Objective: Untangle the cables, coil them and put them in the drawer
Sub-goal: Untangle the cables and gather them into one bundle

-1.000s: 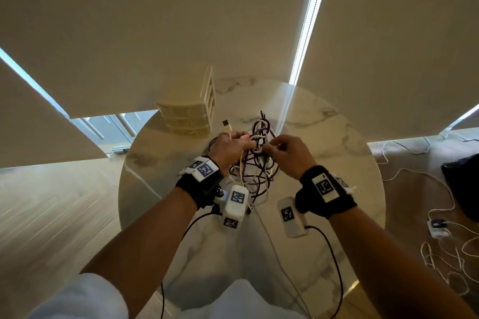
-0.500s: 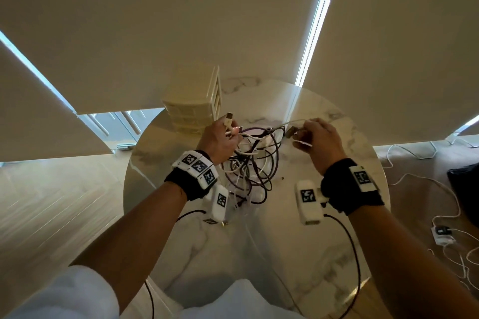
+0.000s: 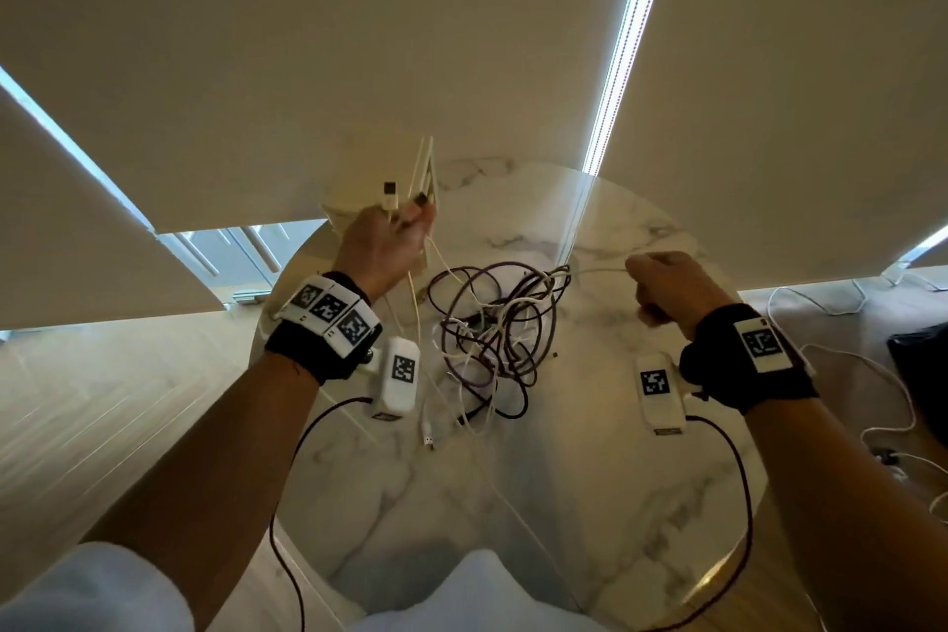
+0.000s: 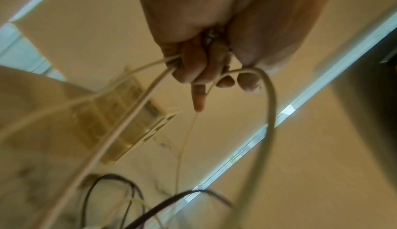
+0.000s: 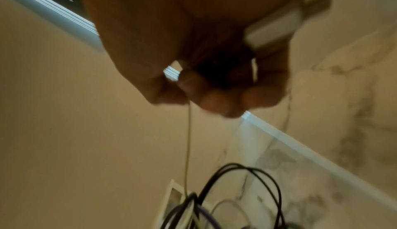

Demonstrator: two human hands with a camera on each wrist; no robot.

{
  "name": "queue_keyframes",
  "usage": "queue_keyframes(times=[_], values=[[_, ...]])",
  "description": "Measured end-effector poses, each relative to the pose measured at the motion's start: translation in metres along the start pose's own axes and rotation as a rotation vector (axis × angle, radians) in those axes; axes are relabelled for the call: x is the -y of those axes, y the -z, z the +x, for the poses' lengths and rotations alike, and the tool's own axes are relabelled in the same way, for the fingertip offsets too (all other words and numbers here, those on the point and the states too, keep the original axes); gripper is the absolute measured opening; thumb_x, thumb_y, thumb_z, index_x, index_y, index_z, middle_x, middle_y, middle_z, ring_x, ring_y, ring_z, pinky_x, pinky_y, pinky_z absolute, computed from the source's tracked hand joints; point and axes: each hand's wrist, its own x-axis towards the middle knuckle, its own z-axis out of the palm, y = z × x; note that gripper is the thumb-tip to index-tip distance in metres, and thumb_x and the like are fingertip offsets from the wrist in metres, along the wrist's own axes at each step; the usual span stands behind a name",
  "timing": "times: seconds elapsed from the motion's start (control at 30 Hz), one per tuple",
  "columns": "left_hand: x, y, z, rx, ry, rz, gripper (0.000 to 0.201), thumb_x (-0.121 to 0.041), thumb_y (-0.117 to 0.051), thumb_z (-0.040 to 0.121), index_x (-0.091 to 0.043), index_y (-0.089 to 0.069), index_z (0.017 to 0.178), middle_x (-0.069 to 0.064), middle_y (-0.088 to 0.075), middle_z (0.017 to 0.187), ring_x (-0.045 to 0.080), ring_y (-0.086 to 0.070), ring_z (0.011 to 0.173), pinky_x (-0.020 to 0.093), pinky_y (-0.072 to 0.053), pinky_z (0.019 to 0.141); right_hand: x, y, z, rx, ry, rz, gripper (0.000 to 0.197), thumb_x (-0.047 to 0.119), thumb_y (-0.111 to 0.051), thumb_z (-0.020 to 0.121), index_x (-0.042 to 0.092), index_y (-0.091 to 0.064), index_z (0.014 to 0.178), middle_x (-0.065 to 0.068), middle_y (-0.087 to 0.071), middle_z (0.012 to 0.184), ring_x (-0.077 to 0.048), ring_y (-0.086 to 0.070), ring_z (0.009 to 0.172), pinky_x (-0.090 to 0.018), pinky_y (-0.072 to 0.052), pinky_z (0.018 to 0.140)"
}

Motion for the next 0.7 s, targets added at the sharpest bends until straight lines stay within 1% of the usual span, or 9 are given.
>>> queue_keyframes(times=[0.1, 0.17, 0.23, 0.3, 0.4, 0.5, 0.57, 0.63, 0.7], values=[[-0.036, 0.019, -0.008, -0.086, -0.083, 0.05, 0.051, -0.047, -0.033, 0.099, -0.013, -0.065, 0.079, 0.0, -0.061, 0.076, 0.014, -0.056, 0.068, 0.026, -0.039, 0.067, 0.003, 0.003, 0.005, 0.066, -0.041, -0.449, 0.023, 0.026, -0.051, 0.09, 0.009, -0.057, 0.077, -0.01, -0.06, 0.07, -0.024, -0.052, 0.056, -0.027, -0.041, 0.06], [-0.054, 0.024, -0.009, -0.078, -0.176, 0.061, 0.053, -0.046, -0.026, 0.101, -0.015, -0.065, 0.081, -0.007, -0.056, 0.073, 0.016, -0.054, 0.074, 0.03, -0.04, 0.074, 0.011, -0.006, 0.0, 0.032, 0.01, -0.646, 0.022, 0.031, -0.054, 0.09, 0.017, -0.06, 0.105, -0.015, -0.065, 0.103, -0.028, -0.062, 0.085, -0.032, -0.048, 0.079], [-0.068, 0.023, -0.008, 0.022, -0.213, -0.088, 0.056, -0.051, -0.024, 0.1, -0.018, -0.065, 0.08, -0.007, -0.048, 0.066, 0.011, -0.047, 0.059, 0.029, -0.037, 0.06, 0.025, -0.025, -0.009, 0.045, 0.168, -0.651, 0.047, 0.034, -0.058, 0.09, 0.023, -0.048, 0.134, -0.013, -0.05, 0.134, -0.029, -0.051, 0.119, -0.037, -0.041, 0.1], [-0.084, 0.019, -0.01, 0.161, -0.204, -0.358, 0.057, -0.054, -0.025, 0.099, -0.016, -0.064, 0.08, -0.003, -0.043, 0.062, 0.007, -0.034, 0.043, 0.023, -0.027, 0.045, 0.043, -0.048, -0.024, 0.147, 0.348, -0.487, 0.059, 0.034, -0.063, 0.088, 0.028, -0.039, 0.141, -0.008, -0.041, 0.142, -0.025, -0.044, 0.127, -0.035, -0.037, 0.102], [-0.106, 0.015, -0.016, 0.264, -0.213, -0.642, 0.059, -0.052, -0.024, 0.099, -0.013, -0.062, 0.077, -0.001, -0.043, 0.059, 0.008, -0.026, 0.043, 0.024, -0.018, 0.041, 0.068, -0.08, -0.037, 0.307, 0.533, -0.406, 0.055, 0.031, -0.065, 0.086, 0.033, -0.044, 0.137, -0.005, -0.049, 0.131, -0.02, -0.05, 0.118, -0.036, -0.046, 0.098], [-0.121, 0.027, -0.018, 0.329, -0.267, -0.825, 0.061, -0.053, -0.019, 0.099, -0.013, -0.059, 0.077, -0.002, -0.044, 0.058, 0.008, -0.026, 0.044, 0.023, -0.02, 0.041, 0.078, -0.098, -0.038, 0.462, 0.629, -0.419, 0.016, 0.02, -0.058, 0.092, 0.033, -0.063, 0.099, 0.006, -0.058, 0.092, -0.019, -0.06, 0.094, -0.03, -0.052, 0.084], [-0.124, 0.044, -0.014, 0.323, -0.315, -0.918, 0.061, -0.052, -0.016, 0.1, -0.013, -0.058, 0.078, -0.001, -0.043, 0.058, 0.009, -0.024, 0.045, 0.024, -0.02, 0.041, 0.07, -0.098, -0.033, 0.54, 0.58, -0.425, 0.019, 0.022, -0.056, 0.093, 0.038, -0.062, 0.086, 0.014, -0.057, 0.079, -0.011, -0.059, 0.078, -0.025, -0.051, 0.075], [-0.122, 0.065, -0.006, 0.296, -0.344, -0.972, 0.062, -0.052, -0.015, 0.1, -0.013, -0.058, 0.078, -0.002, -0.043, 0.058, 0.009, -0.023, 0.045, 0.023, -0.02, 0.042, 0.058, -0.089, -0.025, 0.535, 0.533, -0.415, 0.019, 0.024, -0.053, 0.094, 0.035, -0.059, 0.08, 0.01, -0.06, 0.079, -0.009, -0.056, 0.072, -0.022, -0.046, 0.07], [-0.116, 0.084, 0.003, 0.298, -0.329, -1.031, 0.064, -0.054, -0.012, 0.099, -0.015, -0.057, 0.078, -0.003, -0.043, 0.056, 0.008, -0.023, 0.043, 0.021, -0.022, 0.039, 0.045, -0.077, -0.015, 0.474, 0.471, -0.464, 0.013, 0.022, -0.05, 0.095, 0.022, -0.06, 0.087, 0.0, -0.065, 0.09, -0.019, -0.062, 0.083, -0.027, -0.049, 0.073]])
